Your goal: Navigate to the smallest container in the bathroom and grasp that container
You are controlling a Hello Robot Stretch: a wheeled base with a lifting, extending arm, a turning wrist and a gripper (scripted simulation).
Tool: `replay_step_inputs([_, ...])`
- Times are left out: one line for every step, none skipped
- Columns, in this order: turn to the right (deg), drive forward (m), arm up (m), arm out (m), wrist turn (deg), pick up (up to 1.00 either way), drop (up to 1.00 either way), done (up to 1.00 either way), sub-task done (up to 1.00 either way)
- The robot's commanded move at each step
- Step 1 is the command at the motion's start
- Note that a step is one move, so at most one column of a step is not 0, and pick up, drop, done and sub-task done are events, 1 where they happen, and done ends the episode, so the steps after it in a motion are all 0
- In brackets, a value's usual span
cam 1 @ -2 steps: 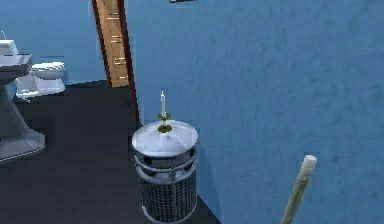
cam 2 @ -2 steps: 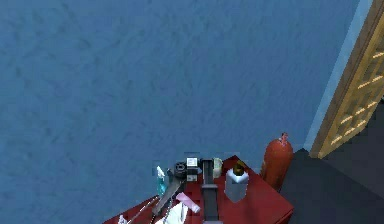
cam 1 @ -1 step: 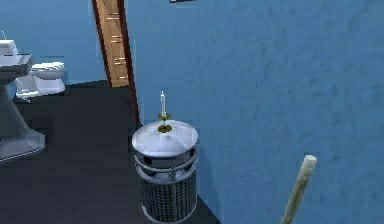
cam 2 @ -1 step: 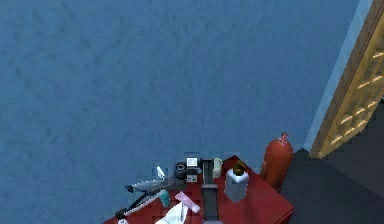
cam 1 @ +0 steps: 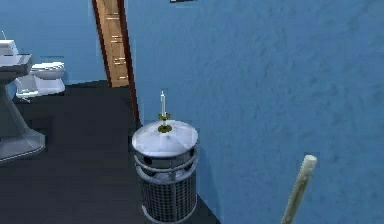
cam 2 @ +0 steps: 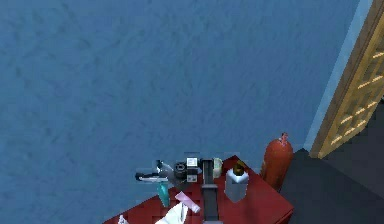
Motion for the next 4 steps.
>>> replay_step_inputs([0.0, 0.0, 0.0, 0.0, 12.0, 0.0, 0.0, 0.0, 0.0])
replay_step_inputs([0.0, 0.0, -0.3, 0.0, 0.0, 0.0, 0.0, 0.0, 0.0])
replay_step_inputs([0.0, 0.0, 0.0, 0.0, 0.0, 1.0, 0.0, 0.0, 0.0])
replay_step_inputs([0.0, 0.0, 0.1, 0.0, 0.0, 0.0, 0.0, 0.0, 0.0])
